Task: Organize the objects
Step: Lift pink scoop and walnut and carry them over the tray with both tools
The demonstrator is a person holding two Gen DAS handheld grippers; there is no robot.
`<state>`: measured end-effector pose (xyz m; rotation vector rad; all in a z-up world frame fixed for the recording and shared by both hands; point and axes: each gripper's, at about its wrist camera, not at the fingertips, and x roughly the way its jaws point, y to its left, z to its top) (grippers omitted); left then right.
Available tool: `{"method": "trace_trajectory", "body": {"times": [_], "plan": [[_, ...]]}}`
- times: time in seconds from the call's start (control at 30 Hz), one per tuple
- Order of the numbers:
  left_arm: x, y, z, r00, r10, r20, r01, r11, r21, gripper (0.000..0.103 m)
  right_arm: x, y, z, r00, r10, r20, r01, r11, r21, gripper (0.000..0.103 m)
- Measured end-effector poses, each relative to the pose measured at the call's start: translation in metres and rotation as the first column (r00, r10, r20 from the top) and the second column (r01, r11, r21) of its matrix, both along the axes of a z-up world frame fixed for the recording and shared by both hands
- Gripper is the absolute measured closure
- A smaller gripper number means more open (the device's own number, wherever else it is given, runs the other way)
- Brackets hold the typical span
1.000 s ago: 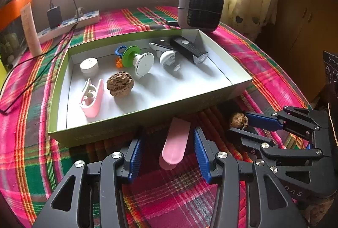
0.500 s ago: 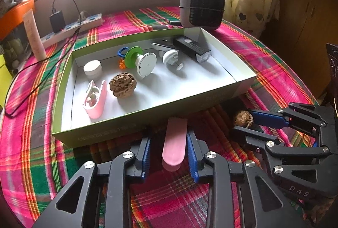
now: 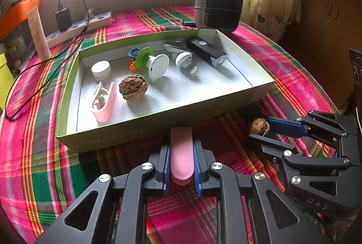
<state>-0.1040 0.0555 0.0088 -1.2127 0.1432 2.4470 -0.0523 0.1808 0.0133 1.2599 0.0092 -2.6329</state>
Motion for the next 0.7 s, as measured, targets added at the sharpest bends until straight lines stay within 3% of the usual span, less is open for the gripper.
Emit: {"method": "trace_trajectory", "body": {"times": [0.7], "plan": [[0.014, -0.003, 0.02, 0.999, 0.013, -0.045, -0.012, 1.0, 0.022, 0.087, 0.004, -0.005, 0.019, 0.999, 0.013, -0.052, -0.013, 1.0, 0.002, 0.07]]}}
